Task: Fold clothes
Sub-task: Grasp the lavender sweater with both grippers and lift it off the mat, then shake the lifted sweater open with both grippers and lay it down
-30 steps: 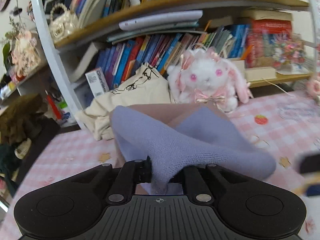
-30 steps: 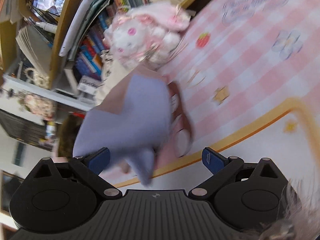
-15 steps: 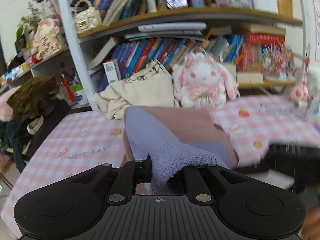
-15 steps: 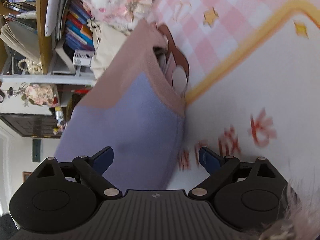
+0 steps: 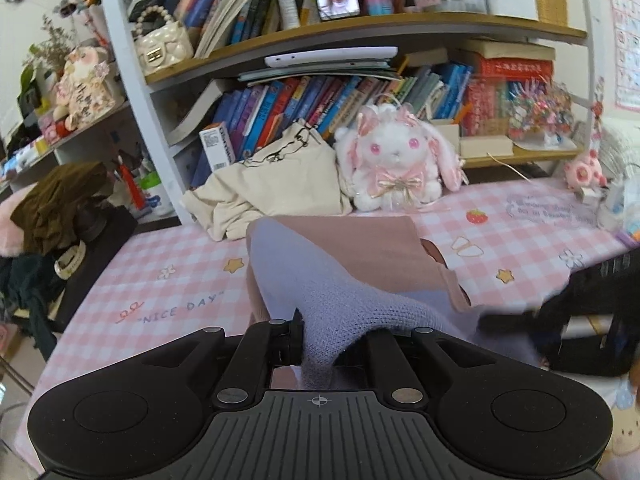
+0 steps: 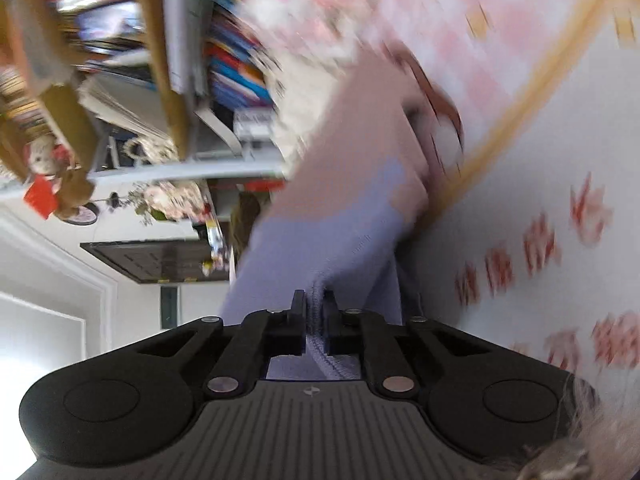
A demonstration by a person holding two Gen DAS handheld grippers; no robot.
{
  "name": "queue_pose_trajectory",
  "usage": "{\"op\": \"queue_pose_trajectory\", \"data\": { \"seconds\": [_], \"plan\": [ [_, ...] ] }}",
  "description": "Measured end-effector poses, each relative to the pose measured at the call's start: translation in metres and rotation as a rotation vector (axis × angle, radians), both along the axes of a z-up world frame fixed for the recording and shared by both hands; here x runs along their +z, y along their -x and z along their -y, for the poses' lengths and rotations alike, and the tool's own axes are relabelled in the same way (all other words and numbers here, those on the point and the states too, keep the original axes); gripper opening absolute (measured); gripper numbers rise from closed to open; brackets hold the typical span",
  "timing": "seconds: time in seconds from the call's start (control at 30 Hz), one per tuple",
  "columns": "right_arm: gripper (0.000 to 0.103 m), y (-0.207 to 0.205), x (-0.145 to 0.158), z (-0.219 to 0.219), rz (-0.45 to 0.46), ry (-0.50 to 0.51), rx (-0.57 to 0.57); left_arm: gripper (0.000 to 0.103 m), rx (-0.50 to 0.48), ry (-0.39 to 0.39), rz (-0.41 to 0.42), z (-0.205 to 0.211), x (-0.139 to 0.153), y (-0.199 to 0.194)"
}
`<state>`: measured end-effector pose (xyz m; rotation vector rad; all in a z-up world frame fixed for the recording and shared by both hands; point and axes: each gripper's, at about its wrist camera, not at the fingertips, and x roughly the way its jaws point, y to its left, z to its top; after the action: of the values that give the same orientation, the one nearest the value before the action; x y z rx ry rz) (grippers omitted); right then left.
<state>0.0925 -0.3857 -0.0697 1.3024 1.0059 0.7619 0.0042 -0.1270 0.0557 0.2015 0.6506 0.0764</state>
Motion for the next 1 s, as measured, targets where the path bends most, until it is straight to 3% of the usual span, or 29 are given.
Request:
{"op": "queue_pose_trajectory", "data": {
  "seconds": [0.17, 0.23, 0.33, 0.43, 0.57, 0.7, 0.87, 0.93, 1.0],
  "plan": [
    [0.007, -0.027, 0.077, 0.046, 0.239, -0.081, -0.172, 0.007, -0.152, 0.01, 0.038, 0.018, 0.025, 0.018],
    [0.007, -0.038, 0.124, 0.052, 0.381, -0.09, -0.186, 0.007, -0.247, 0.024, 0.101, 0.029, 0.047, 0.028],
    [0.007, -0.045, 0.203, 0.047, 0.616, -0.096, -0.18, 0.007, -0.339, 0.104, 0.216, 0.033, 0.089, 0.04],
    [0.007, -0.043, 0.272, 0.038, 0.819, -0.138, -0.17, 0.007, -0.429, 0.314, 0.337, 0.016, 0.132, 0.054],
    [0.007, -0.04, 0.319, 0.011, 0.953, -0.195, -0.135, 0.008, -0.507, 0.6, 0.401, -0.032, 0.159, 0.063],
    [0.007, -0.058, 0.289, -0.045, 0.855, -0.091, -0.076, 0.01, -0.403, 0.639, 0.275, -0.07, 0.118, 0.044],
    [0.007, -0.1, 0.17, -0.126, 0.493, 0.203, -0.017, 0.014, -0.111, 0.476, -0.063, -0.119, -0.003, 0.004],
    [0.007, -0.114, 0.133, -0.152, 0.403, 0.32, -0.017, 0.014, -0.03, 0.454, -0.112, -0.141, -0.035, 0.0],
    [0.007, -0.126, 0.121, -0.172, 0.392, 0.394, -0.02, 0.014, 0.016, 0.434, -0.131, -0.159, -0.049, 0.003]
  ]
}}
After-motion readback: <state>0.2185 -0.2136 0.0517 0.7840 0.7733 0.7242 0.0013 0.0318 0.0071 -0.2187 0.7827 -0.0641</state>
